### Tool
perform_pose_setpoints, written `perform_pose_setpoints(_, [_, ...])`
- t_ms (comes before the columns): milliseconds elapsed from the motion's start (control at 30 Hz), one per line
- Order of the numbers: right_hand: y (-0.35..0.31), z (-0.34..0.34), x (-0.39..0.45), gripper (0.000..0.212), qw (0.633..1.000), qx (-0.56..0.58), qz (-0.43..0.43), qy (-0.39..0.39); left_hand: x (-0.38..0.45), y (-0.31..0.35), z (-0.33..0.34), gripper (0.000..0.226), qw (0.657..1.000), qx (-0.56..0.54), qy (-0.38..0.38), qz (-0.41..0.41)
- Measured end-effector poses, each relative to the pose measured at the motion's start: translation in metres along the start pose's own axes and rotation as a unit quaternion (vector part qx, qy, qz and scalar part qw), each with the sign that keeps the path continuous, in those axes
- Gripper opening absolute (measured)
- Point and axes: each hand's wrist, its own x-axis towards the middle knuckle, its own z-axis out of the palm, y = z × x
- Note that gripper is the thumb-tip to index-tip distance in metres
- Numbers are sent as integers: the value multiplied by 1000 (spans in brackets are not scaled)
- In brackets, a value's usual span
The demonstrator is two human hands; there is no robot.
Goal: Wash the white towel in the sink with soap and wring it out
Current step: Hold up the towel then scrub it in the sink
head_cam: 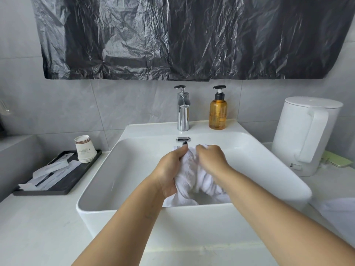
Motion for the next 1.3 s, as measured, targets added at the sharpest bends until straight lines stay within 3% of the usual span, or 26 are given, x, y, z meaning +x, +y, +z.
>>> perform_pose_setpoints(67, [5,-13,16,27,997,60,51,16,0,0,1,32,1000,13,-2,0])
perform_pose_setpoints(133, [6,-32,27,27,994,73,69,35,1,-2,-1,34,997,63,22,30])
perform_pose_setpoints(200, [1,-53,37,25,995,55,48,66,5,-6,-2,38,975,203,51,70])
perform_pose_setpoints(300, [-13,-83,51,30,994,20,-16,103,11,-15,-1,34,855,488,120,129])
perform_pose_setpoints(333, [-18,-92,57,33,993,11,-27,112,12,-15,-1,32,834,515,137,142])
perform_pose_setpoints(467, [-33,-114,73,28,980,27,-61,185,19,-18,-5,29,823,527,171,122])
perform_pose_setpoints(533, [-31,-113,70,29,978,-22,-81,192,22,-20,-9,20,818,540,179,86])
perform_pose_setpoints(633, [-20,-99,51,33,978,-114,-117,127,25,-16,-15,5,843,482,215,108])
perform_pose_setpoints(733, [-12,-87,17,31,971,-183,-151,-33,22,-8,-15,11,886,340,263,175])
perform_pose_setpoints(800, [-9,-83,-10,39,949,-241,-134,-154,14,-4,-12,13,900,303,248,190])
perform_pose_setpoints(867, [-3,-81,-30,36,900,-344,-126,-237,8,-1,-14,7,890,362,200,193])
perform_pose_setpoints(933, [3,-82,-42,26,853,-426,-123,-275,1,5,-19,14,847,484,122,182])
perform_pose_setpoints(1000, [8,-83,-46,29,839,-445,-97,-297,-2,6,-22,35,762,633,33,134])
perform_pose_setpoints(1067, [11,-81,-41,34,826,-465,-76,-308,-3,1,-23,66,661,750,-25,29])
perform_pose_setpoints(1100, [14,-78,-34,36,819,-479,-69,-310,-1,-4,-23,78,630,775,-42,-24])
perform_pose_setpoints(1133, [16,-74,-24,35,811,-491,-63,-312,3,-8,-25,84,620,781,-48,-59])
perform_pose_setpoints(1200, [20,-65,-6,28,804,-505,-45,-311,15,-12,-30,68,624,777,-34,-75])
perform_pose_setpoints(1300, [21,-56,14,29,811,-496,0,-309,34,-9,-38,35,598,801,14,-9])
